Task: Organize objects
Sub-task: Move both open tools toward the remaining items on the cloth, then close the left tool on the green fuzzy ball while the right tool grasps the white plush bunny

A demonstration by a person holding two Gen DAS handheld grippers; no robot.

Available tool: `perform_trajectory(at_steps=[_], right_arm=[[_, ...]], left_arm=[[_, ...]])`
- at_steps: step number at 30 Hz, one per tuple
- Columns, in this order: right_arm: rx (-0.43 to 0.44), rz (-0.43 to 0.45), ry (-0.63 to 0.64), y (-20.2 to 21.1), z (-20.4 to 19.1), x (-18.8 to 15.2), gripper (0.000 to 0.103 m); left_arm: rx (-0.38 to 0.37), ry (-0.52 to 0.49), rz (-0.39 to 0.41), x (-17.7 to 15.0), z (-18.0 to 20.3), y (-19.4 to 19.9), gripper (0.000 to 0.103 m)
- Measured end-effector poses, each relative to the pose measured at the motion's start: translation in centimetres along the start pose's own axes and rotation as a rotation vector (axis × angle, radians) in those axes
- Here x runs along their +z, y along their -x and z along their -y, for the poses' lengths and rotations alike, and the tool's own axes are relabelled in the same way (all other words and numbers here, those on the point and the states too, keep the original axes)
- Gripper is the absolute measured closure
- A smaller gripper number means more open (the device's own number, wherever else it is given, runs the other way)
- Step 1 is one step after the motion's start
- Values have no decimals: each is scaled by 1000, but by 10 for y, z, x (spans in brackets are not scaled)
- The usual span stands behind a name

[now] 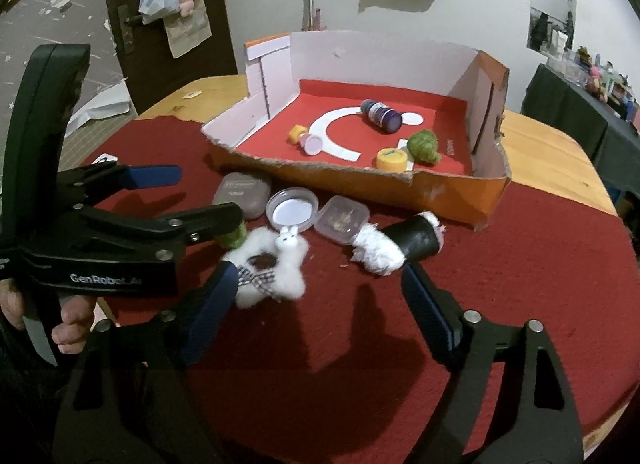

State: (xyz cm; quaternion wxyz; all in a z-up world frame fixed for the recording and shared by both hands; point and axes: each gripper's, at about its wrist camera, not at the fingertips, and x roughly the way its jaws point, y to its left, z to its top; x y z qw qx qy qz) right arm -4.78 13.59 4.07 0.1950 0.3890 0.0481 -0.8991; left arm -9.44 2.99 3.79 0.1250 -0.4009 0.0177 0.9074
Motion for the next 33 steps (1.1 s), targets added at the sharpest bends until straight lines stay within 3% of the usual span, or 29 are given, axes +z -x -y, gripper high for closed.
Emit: perform_trajectory(at_steps=[15, 25, 29, 33], right_arm=[[26, -21, 55, -14, -18, -7, 26], [8, -40, 103, -28, -26, -10, 26], [-46, -51, 125, -35, -26, -10, 26], [-88, -54, 63, -33, -3, -9, 26]], left_arm=[[-39, -6, -38, -5, 2, -11, 47], [-42, 3, -33, -5, 3, -13, 47], [-43, 4, -31, -6, 4, -11, 53], [-71, 33, -35, -7, -1, -10, 58]])
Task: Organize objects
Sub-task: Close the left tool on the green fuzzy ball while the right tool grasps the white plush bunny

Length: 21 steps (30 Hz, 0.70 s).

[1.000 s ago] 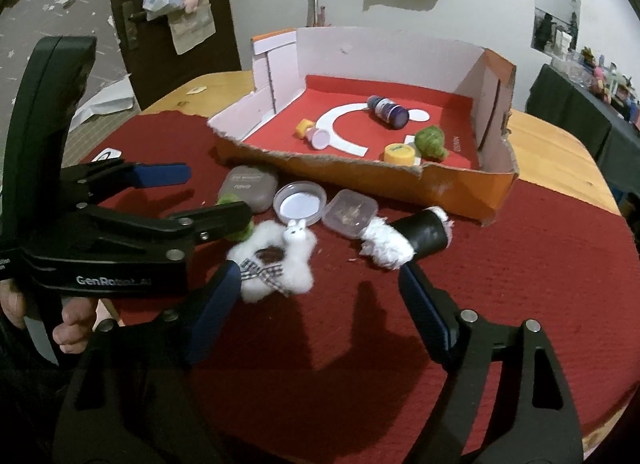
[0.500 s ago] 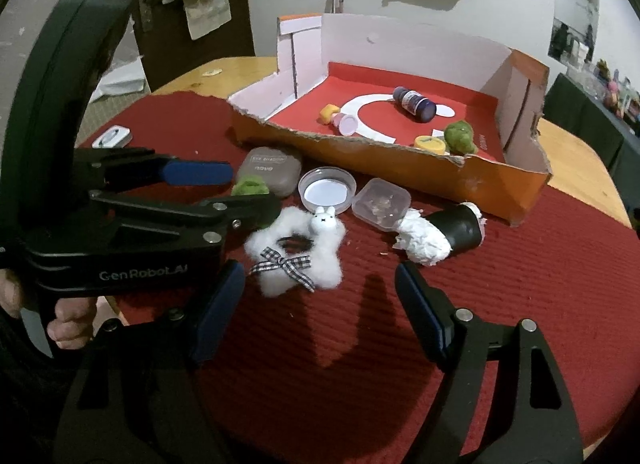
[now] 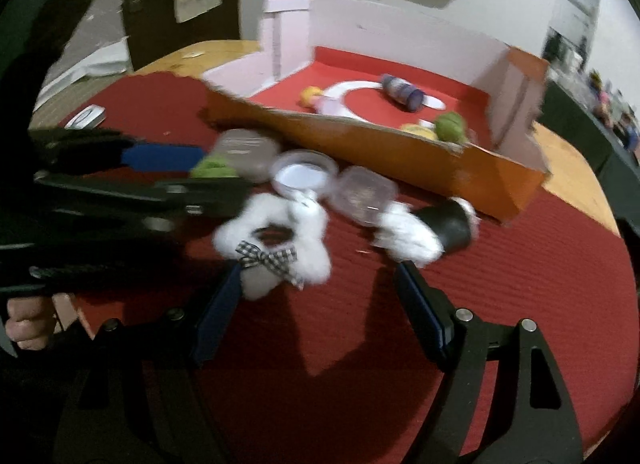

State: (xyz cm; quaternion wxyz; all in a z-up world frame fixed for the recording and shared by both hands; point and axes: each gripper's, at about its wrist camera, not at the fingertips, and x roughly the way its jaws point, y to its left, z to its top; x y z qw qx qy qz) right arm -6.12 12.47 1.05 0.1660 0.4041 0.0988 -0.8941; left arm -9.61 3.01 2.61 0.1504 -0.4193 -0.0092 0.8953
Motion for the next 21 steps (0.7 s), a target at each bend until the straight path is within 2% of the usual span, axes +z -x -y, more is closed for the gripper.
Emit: perform_trajectory(at_steps=[4, 11, 17, 19, 20, 21], right_arm=[[0, 9, -5, 3, 8, 1, 26], [38, 18, 78, -6, -17, 8, 26], [56, 31, 85, -14, -15, 11, 26], [81, 28, 74, -14, -12, 11, 35], [94, 30, 64, -13, -11, 11, 44], [97, 27, 61, -12, -10, 11, 44]], left_arm=[[-26, 8, -6, -3, 0, 4, 67], [-54, 17, -23, -6, -3, 4, 68], [-78, 12, -51, -8, -1, -8, 68], [-74, 10, -48, -7, 1, -8, 67], [-76, 12, -48, -7, 0, -8, 68], [-78, 17, -48, -6, 0, -7, 68]])
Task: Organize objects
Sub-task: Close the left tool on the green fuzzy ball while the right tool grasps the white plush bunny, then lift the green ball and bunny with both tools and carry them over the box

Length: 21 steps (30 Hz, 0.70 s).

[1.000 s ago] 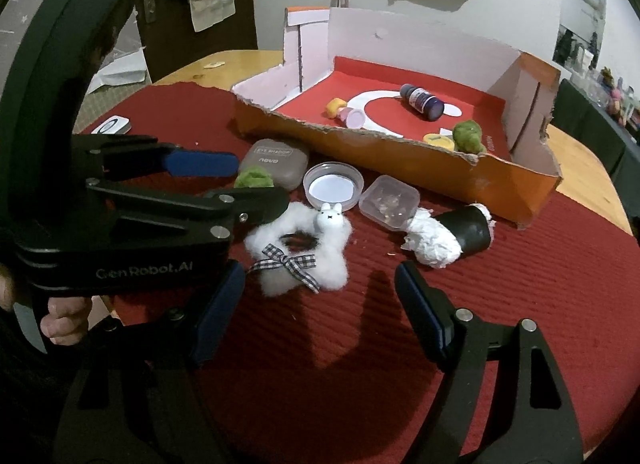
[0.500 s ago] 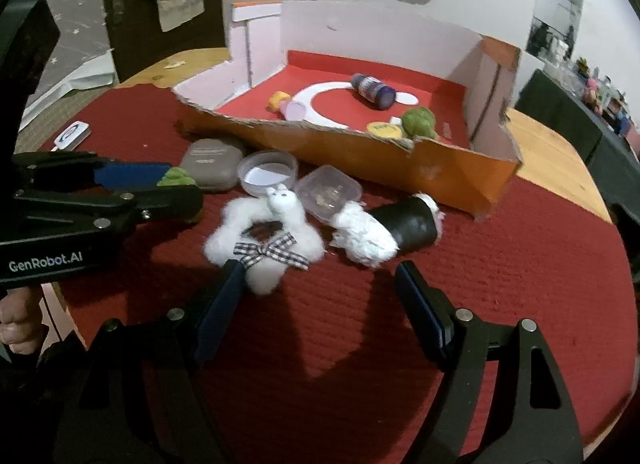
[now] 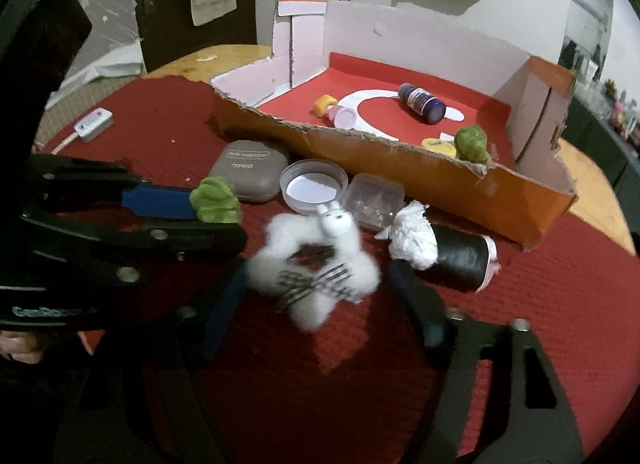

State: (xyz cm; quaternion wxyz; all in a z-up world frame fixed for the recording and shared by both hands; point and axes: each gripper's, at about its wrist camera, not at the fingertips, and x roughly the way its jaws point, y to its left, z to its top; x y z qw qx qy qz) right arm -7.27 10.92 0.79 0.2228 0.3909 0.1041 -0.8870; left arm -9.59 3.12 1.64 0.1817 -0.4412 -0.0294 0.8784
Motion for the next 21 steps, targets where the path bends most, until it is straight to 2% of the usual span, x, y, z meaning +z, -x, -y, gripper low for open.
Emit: perform_trajectory(at_steps=[5, 21], right_arm=[[10, 8, -19, 2, 0, 0, 45], [40, 65, -45, 31, -3, 3, 45]], left_arm=[[-3, 0, 3, -1, -1, 3, 74], [10, 3, 32, 0, -3, 15, 76]])
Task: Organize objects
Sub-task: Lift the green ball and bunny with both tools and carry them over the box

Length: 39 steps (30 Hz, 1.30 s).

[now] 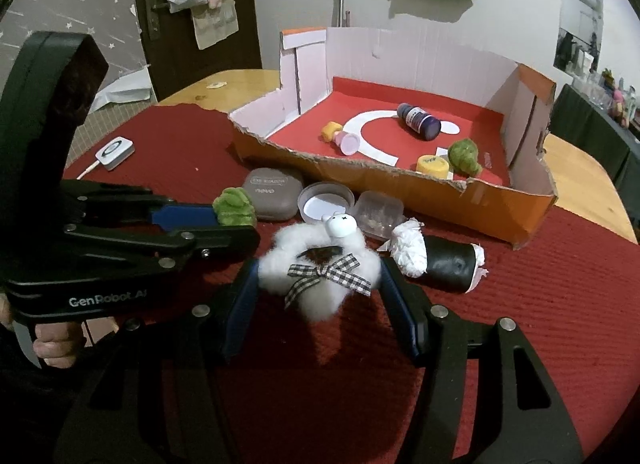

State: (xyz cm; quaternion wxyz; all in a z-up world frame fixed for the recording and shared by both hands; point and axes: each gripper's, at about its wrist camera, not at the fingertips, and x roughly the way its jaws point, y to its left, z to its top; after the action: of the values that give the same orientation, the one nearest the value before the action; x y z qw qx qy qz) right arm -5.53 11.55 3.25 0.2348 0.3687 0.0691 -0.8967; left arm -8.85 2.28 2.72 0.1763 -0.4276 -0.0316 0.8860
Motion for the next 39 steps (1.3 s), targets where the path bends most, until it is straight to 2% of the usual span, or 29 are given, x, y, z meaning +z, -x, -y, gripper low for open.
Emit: perform_trajectory(at_steps=[20, 39], right_arm=[[4, 20, -11, 8, -1, 3, 45], [39, 79, -10, 27, 2, 25, 45]], left_arm=[[-6, -3, 23, 3, 1, 6, 76], [-9, -25, 78, 32, 6, 18, 76]])
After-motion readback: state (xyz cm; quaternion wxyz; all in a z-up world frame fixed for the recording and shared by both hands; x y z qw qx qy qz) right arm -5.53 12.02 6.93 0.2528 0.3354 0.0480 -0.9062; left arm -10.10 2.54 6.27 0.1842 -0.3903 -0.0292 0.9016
